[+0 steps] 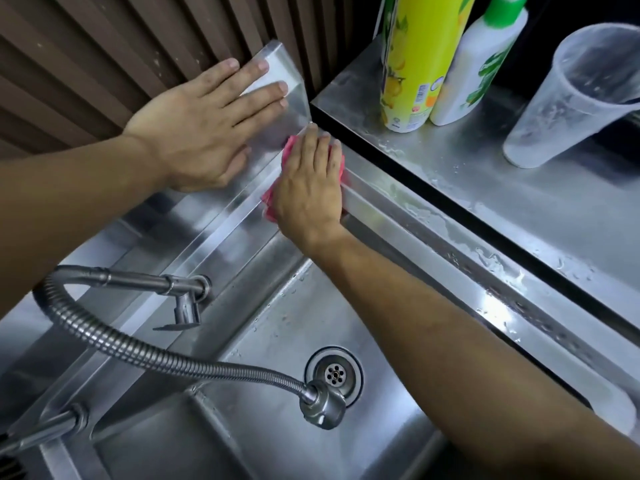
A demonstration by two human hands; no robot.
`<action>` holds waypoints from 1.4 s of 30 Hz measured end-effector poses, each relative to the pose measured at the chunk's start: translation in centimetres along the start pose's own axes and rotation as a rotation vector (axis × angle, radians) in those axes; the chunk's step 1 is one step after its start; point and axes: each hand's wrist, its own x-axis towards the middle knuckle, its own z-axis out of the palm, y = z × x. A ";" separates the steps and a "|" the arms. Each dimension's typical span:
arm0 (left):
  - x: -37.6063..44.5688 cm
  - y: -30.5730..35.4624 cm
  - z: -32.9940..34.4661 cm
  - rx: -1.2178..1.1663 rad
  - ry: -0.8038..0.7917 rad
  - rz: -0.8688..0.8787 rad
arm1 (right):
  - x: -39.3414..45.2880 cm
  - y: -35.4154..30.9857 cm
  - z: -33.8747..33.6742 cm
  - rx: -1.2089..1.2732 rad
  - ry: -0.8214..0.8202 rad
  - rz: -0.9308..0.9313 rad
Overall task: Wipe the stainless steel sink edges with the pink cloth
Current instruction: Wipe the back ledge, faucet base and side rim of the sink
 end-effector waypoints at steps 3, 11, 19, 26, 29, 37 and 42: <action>-0.2 0.0 -0.3 0.009 -0.023 0.006 | -0.3 1.1 -0.8 0.056 0.034 0.008; 2.4 3.3 -0.3 0.071 -0.087 -0.006 | -5.1 5.1 0.6 0.122 0.147 0.105; 5.8 9.2 2.6 -0.510 -0.147 -0.162 | -8.4 8.3 2.2 0.150 0.281 -0.039; 5.2 10.4 3.3 -0.659 -0.074 -0.238 | -4.8 7.8 1.0 0.203 0.164 -0.019; 5.3 10.7 3.1 -0.695 -0.063 -0.253 | -8.6 10.1 1.3 0.242 0.190 0.023; 5.2 11.3 3.4 -0.705 -0.040 -0.288 | -6.7 7.9 0.7 0.195 0.169 0.073; 5.1 11.2 3.6 -0.721 -0.041 -0.297 | -9.5 10.3 1.2 0.198 0.170 0.083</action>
